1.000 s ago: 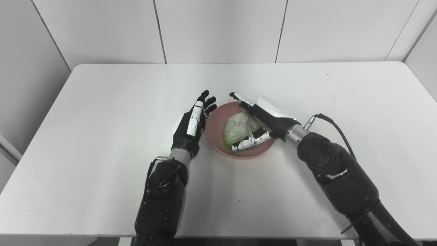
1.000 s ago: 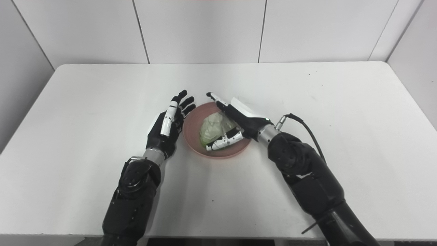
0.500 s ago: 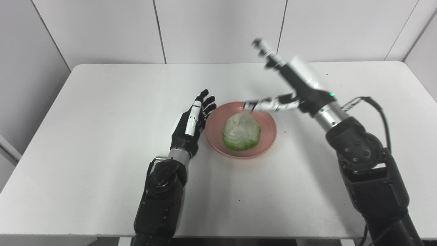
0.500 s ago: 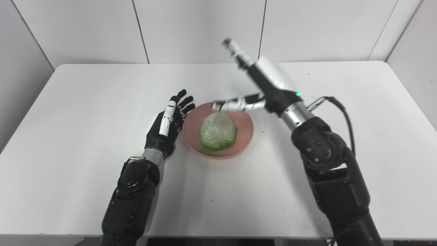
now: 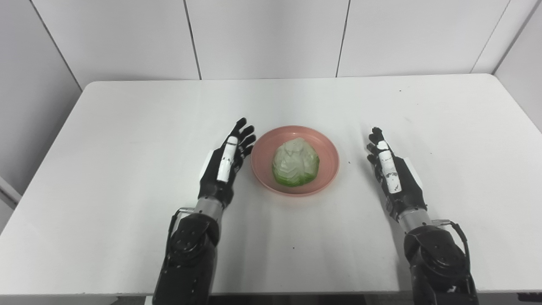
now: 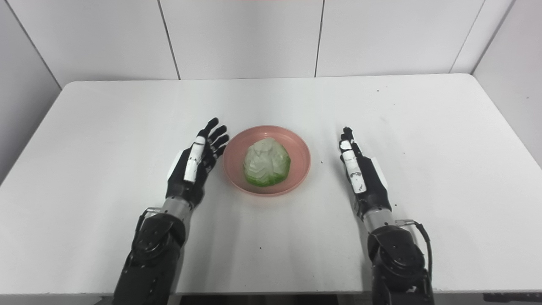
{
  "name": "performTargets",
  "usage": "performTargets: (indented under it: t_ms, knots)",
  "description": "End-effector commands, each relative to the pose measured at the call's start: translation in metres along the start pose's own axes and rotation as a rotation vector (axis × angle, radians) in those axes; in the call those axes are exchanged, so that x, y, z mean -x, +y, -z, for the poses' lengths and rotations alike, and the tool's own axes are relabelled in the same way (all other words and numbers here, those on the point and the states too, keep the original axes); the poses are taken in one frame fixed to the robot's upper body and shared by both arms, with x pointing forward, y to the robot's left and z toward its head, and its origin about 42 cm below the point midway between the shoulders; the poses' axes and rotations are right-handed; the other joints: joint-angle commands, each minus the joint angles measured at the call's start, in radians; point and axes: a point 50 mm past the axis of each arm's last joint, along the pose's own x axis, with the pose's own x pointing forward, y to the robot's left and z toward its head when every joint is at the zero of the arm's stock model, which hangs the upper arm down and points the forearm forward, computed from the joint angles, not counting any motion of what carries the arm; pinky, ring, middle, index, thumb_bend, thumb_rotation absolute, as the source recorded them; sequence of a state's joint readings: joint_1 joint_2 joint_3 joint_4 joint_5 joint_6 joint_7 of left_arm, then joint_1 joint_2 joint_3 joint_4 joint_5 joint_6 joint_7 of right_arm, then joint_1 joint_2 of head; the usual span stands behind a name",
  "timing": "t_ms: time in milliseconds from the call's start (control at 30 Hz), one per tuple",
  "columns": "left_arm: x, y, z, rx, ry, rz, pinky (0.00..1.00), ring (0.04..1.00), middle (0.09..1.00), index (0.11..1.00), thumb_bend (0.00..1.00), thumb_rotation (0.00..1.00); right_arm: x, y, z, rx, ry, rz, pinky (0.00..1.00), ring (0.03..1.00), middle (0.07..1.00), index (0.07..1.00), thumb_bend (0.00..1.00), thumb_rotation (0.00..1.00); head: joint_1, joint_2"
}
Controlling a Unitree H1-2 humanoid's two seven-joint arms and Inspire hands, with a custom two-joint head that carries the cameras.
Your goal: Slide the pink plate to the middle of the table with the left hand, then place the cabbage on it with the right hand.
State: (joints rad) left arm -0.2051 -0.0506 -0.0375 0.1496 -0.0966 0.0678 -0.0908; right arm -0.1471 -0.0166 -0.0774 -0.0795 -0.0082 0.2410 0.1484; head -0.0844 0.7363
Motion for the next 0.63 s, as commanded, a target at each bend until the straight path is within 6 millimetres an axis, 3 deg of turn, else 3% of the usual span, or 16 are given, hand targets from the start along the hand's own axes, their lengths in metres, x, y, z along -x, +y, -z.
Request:
performTargets:
  t_ms: [0, 33, 67, 267, 600]
  knots:
    - [0.012, 0.004, 0.011, -0.009, 0.052, -0.023, 0.89, 0.903, 0.912, 0.915, 0.44, 1.0, -0.001, 0.008, -0.001, 0.004, -0.054, -0.002, 1.0, 1.0, 1.0, 1.0, 0.81, 1.0, 0.004, -0.002]
    - [0.016, 0.004, 0.012, -0.011, 0.052, -0.024, 0.89, 0.903, 0.912, 0.915, 0.44, 1.0, 0.001, 0.009, 0.001, 0.007, -0.052, 0.006, 1.0, 1.0, 1.0, 1.0, 0.78, 1.0, 0.008, -0.003]
    - [0.019, 0.004, 0.012, -0.013, 0.052, -0.024, 0.89, 0.903, 0.912, 0.915, 0.44, 1.0, 0.001, 0.01, 0.002, 0.009, -0.05, 0.012, 1.0, 1.0, 1.0, 1.0, 0.66, 1.0, 0.008, -0.003]
    - [0.024, 0.005, 0.012, -0.014, 0.055, -0.025, 0.89, 0.904, 0.914, 0.917, 0.43, 1.0, 0.001, 0.009, 0.006, -0.002, -0.063, 0.016, 1.0, 1.0, 1.0, 1.0, 0.43, 1.0, 0.006, -0.004]
    - [0.02, 0.006, 0.014, -0.012, 0.06, -0.033, 0.89, 0.904, 0.916, 0.918, 0.43, 1.0, 0.0, 0.005, 0.009, -0.003, -0.074, 0.002, 1.0, 1.0, 1.0, 1.0, 0.41, 1.0, 0.023, -0.007]
